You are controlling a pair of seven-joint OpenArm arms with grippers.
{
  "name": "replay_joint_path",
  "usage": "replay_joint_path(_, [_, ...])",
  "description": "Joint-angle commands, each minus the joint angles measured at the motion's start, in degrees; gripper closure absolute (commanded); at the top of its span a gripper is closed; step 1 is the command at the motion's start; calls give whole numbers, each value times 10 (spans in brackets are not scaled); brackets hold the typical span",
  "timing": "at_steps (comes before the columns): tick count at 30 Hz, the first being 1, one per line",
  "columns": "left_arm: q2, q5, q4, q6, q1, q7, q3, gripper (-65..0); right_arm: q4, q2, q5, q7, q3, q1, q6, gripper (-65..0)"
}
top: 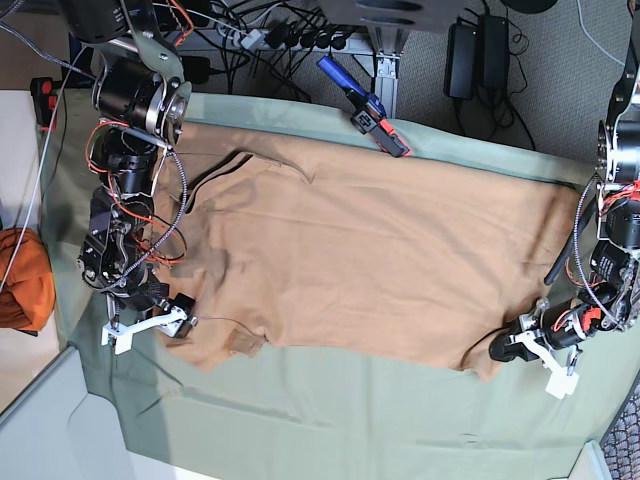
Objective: Fold the T-shirt properly
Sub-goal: 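Lift the shirt side with both grippers and fold it over the middle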
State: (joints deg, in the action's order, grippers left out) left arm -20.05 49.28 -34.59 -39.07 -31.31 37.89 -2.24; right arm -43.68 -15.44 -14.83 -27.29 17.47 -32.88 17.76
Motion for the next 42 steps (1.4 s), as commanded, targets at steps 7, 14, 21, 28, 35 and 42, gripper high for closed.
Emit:
replay_joint_path(7, [-16,11,-10,-9,-19,-32,2,0,-13,-14,9,22,1,-17,45,-107])
replay_joint_path(14, [-38,11,-10,-9,-19,-40,2,0,-13,-24,9,45,1,-15,46,0])
replay_joint_path(21, [-49,23,-10,-9,-18,0,2,0,-51,-44,-16,19,1,14,57,0])
replay_joint_path(28, [-62,151,-10,-9,-9,112,2,0,-199,-62,-51,-14,1,109,61,0])
replay_joint_path(35, [-92,257,-13,-9,4,214,2,0,-277,-78,-78,-28,2,179,61,0])
replay_joint_path(42, [-98,291,-13,-9,19,251,2,0,-314,-77,-83,-30,4,227,61,0])
